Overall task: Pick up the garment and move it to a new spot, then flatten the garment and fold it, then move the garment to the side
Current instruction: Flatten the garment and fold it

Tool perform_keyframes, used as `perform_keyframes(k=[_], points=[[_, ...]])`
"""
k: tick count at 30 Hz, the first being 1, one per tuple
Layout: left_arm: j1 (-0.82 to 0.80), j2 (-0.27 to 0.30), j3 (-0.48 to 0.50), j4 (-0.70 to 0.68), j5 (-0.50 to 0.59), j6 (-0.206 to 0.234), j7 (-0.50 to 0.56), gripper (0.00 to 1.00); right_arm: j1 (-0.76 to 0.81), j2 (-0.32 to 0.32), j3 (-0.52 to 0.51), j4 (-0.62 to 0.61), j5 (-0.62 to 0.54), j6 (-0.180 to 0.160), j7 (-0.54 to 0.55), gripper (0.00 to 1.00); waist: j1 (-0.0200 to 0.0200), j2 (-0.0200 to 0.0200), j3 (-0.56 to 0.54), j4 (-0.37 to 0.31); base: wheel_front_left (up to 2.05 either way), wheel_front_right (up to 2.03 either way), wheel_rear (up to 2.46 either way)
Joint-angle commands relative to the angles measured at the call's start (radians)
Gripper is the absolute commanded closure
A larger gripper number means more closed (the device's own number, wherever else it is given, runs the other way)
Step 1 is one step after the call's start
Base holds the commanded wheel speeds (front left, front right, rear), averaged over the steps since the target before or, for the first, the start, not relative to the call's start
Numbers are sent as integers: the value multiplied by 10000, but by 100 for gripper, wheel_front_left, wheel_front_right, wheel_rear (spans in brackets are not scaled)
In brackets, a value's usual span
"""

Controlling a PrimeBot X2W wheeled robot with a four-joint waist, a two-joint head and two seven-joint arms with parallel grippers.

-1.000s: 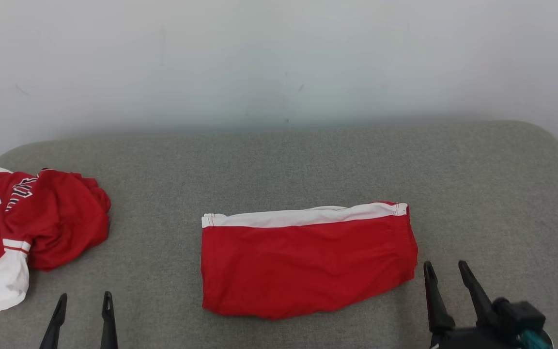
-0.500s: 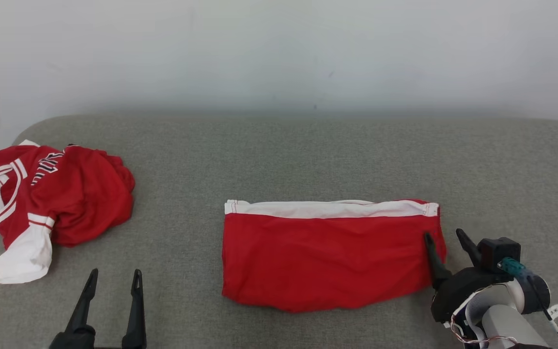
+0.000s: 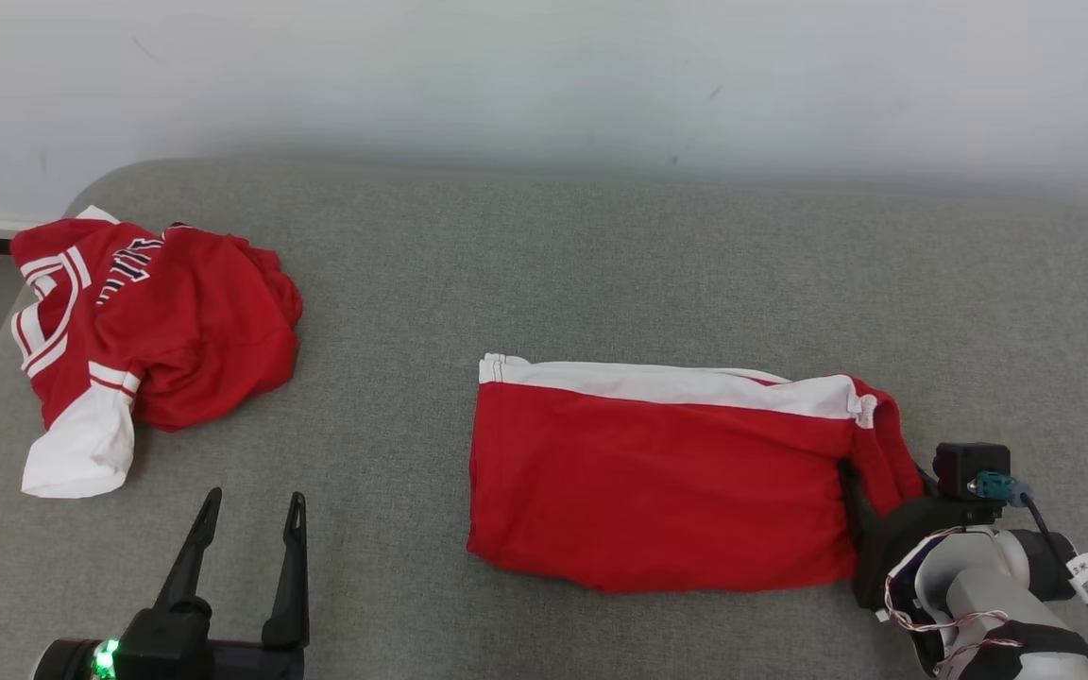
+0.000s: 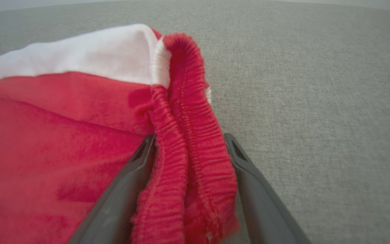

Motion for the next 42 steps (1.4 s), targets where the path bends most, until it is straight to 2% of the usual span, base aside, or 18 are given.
perform_keyframes(k=[1,5,6,7,12,19,25,30,38,42], points=[[-119,-3,19,16,22,-18,-32,0,13,17,48,125,55,-24,98,0,-1,-1,39,34,0,0,0],[-194,-15,16,124,30,-60,-32,0,-3,131,245,471,566,-26,183,0,-1,-1,22,39,0,0,0],[-208,-20,19,139,39,-61,-32,0,8,164,323,479,674,-26,192,15,-1,-1,3,34,0,0,0],[-207,-20,28,159,44,-66,-32,0,13,176,426,455,764,-24,152,100,-1,-1,-19,21,0,0,0],[-96,-29,101,209,40,-88,-32,0,33,-88,978,266,1311,-26,123,100,-1,-1,-213,-139,0,0,0],[234,-126,244,116,-32,-78,-30,0,135,-1375,1868,-164,2044,-26,-30,100,-1,-1,-495,-612,0,0,0],[302,-192,343,37,-89,-72,-32,0,146,-2411,2269,-457,2736,-26,301,100,-1,-1,-499,-923,0,0,0],[411,-250,446,58,-126,-74,-32,0,-26,-2579,2572,-1253,3751,-26,953,100,-1,-1,-579,-1218,0,0,0],[482,-310,627,75,-147,-102,-32,0,114,-2675,2429,-3752,7022,-25,2988,100,-1,-1,-704,-1479,0,0,0],[552,-332,663,55,-138,-122,-32,0,223,-2556,2377,-4660,8211,-25,3981,100,-1,-1,-727,-1513,0,0,0]])
